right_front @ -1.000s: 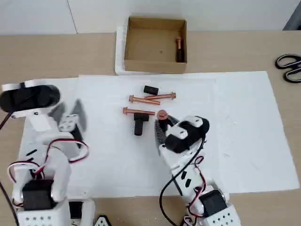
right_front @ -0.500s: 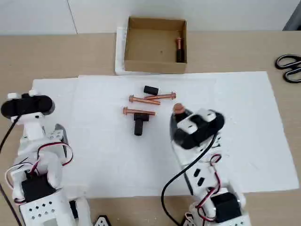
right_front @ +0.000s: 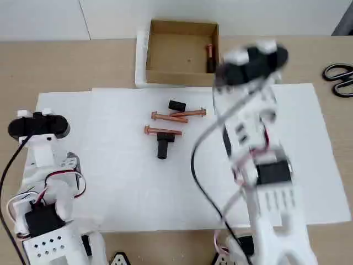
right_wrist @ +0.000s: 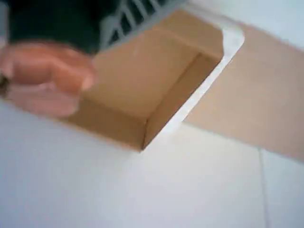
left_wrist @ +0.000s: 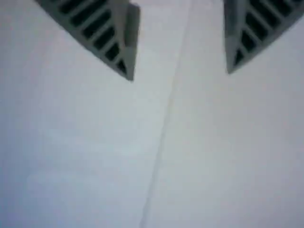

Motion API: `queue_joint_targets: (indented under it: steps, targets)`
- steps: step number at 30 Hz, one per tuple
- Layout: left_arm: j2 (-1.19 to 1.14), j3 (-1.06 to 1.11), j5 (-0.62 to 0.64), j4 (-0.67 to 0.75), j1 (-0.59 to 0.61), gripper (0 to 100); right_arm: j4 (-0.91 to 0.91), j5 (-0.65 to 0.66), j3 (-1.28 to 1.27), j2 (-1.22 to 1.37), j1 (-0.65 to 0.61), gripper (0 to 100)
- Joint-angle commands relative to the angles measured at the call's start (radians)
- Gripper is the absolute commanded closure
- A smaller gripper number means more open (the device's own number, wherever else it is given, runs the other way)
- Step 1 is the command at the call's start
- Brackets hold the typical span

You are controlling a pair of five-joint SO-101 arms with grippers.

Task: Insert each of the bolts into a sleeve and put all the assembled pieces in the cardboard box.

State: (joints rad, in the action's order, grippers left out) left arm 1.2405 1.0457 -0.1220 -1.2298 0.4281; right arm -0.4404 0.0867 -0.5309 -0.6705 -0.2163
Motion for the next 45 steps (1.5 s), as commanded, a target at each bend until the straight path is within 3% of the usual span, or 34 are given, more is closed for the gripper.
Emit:
queue_joint_targets:
  steps: [1,11,22,41,45]
  targets:
    - [0.005,-0.002,-0.002,-0.028,0.003,88,0.12,0.008,0.222,0.268,0.016,99.5]
    - [0.005,-0.001,-0.002,-0.052,0.003,88,0.348,0.006,0.624,0.872,0.035,99.5]
    - [0.005,0.01,-0.002,-0.052,0.003,88,0.361,0.006,1.008,1.31,0.018,99.5]
    - [0.005,0.03,-0.002,-0.048,0.0,88,0.354,0.008,1.326,1.678,-0.004,99.4]
    - [0.005,0.03,-0.002,-0.048,0.0,88,0.352,0.008,1.361,1.715,-0.004,91.9]
